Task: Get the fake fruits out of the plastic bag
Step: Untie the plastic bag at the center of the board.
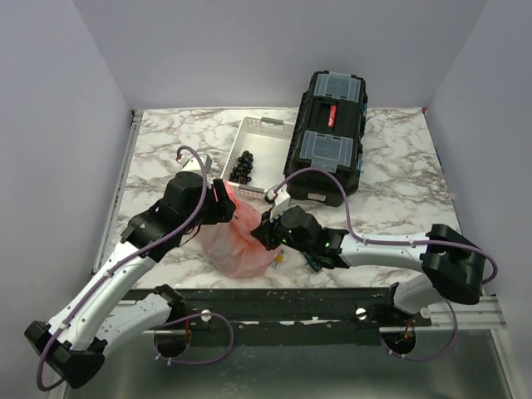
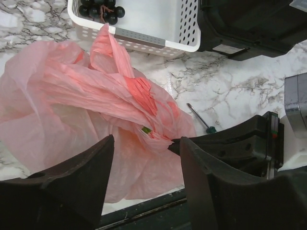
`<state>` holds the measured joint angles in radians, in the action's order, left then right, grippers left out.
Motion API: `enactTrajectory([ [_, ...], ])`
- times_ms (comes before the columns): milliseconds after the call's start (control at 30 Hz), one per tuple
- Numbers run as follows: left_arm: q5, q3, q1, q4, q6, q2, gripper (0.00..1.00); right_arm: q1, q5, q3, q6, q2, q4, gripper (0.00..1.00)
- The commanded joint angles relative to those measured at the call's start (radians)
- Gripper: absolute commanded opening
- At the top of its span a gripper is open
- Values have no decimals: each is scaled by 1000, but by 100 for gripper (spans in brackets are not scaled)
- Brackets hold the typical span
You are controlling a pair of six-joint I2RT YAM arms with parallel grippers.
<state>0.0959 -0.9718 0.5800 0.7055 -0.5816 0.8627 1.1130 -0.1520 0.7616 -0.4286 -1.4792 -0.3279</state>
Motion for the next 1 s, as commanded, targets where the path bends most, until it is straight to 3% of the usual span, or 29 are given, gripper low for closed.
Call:
enactTrajectory([
  [0,145,-4,57,-18,-142,14,61,7,2,-9,8,24,-22,1],
  [167,153,-53,63,-23,-126,55,63,8,19,-25,-3,27,-38,1],
  [333,223,-160,67,155,-303,217,57,7,15,-27,-7,24,-35,1],
  [567,199,-104,78,100,-438,249,61,7,18,-26,2,34,-26,1],
  [700,196,-108,75,70,-422,309,56,7,11,-22,4,30,-25,1],
  [800,207,-137,75,58,-367,357,42,7,21,-26,2,23,-36,1],
  [967,227,-147,31,57,-314,377,10,7,37,-25,-3,17,-35,1],
])
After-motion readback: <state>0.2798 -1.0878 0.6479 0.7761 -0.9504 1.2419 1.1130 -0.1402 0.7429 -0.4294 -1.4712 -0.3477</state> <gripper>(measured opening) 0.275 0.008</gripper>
